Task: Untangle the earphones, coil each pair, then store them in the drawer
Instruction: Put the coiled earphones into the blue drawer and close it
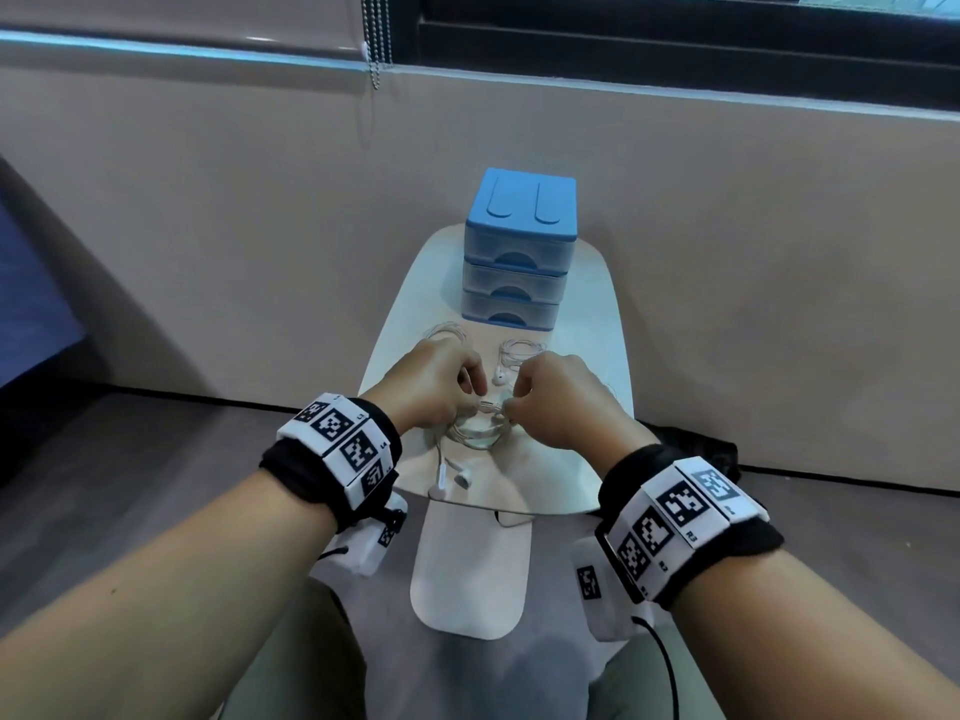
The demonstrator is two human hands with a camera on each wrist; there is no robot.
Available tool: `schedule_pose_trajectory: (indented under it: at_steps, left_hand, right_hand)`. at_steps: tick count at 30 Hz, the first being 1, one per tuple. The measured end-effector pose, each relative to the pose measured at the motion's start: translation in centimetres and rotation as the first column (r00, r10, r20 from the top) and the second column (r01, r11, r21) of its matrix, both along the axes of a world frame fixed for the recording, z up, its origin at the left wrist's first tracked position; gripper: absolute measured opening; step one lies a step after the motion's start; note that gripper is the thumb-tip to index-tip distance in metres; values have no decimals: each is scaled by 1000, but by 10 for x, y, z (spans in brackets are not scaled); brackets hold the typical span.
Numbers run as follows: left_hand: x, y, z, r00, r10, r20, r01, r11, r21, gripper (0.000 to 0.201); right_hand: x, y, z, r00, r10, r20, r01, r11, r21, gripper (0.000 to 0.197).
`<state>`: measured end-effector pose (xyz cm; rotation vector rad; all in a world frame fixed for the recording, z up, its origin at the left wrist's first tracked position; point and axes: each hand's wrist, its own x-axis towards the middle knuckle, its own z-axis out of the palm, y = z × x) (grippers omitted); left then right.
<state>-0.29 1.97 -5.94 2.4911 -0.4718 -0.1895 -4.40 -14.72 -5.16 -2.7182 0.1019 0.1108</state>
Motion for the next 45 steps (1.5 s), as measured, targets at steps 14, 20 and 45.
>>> schedule_pose_trajectory:
  at_steps: [14, 20, 45]
  left_hand:
    - [29, -3, 38, 977, 64, -204, -140, 913, -384, 11]
    - [59, -31, 65, 918, 99, -384, -335, 713, -616, 13]
    - [63, -115, 51, 704, 76, -706, -688, -173, -705, 30]
  right_hand:
    - [35, -38, 52, 893, -51, 448, -58, 972, 227, 17]
    - [87, -39, 81, 871, 37, 490, -79, 995, 66, 43]
    - [136, -47, 76, 888, -39, 459, 13, 998, 59, 24]
